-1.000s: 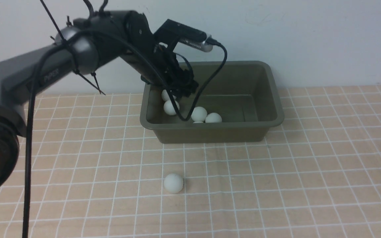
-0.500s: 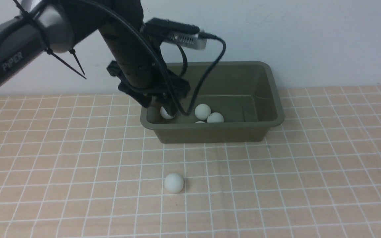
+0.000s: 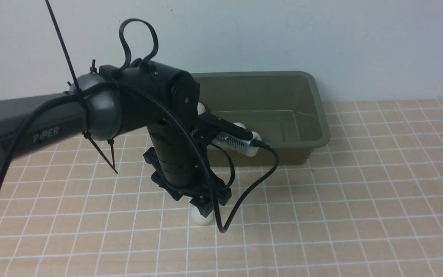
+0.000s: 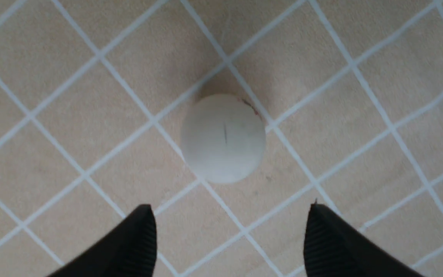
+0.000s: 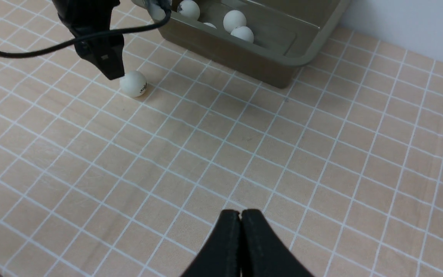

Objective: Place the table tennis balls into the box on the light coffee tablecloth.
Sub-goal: 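Reach for and grasp a ping pong ball on the table beside the basket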

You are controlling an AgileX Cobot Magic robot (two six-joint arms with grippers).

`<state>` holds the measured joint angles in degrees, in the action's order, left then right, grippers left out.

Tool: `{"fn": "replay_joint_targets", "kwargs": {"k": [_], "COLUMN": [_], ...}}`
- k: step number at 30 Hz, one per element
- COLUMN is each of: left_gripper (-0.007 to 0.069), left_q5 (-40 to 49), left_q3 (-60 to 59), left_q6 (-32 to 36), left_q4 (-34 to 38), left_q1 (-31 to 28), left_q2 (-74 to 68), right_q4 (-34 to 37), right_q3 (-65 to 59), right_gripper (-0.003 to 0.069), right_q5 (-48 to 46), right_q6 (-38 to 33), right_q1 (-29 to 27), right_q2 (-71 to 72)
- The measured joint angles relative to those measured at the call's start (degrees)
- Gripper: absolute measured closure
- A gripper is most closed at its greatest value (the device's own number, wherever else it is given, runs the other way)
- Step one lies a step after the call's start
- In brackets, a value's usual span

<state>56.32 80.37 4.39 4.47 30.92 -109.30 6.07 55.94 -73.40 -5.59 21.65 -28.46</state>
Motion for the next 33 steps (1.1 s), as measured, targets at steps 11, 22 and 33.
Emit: {"fn": "replay_joint_targets", "kwargs": {"k": [11,22,33], "left_gripper": [0.0199,0.0263,0.0306], "left_q5": [-8.4,-11.96,6.99], "left_q3": [-2.39,-2.48,4.88], "left_q6": [-0.09,-0.14,6.27], "left_q4": [0.11,0.14,1.97], "left_q1": [0.0,0.0,0.0], "left_q2": [-4.8,-7.5,-4.39], "right_q4": [0.06,0.11,0.11], "right_q3": [0.0,0.0,0.0], "right_gripper": [0.0676,0.0676,0.0676], "right_q5": [0.0,-0.05,-0.05], "right_q6": [-0.04,-0.04,-0.04], "right_q1": [0.0,0.0,0.0], "right_q2": [0.0,0.0,0.0]}}
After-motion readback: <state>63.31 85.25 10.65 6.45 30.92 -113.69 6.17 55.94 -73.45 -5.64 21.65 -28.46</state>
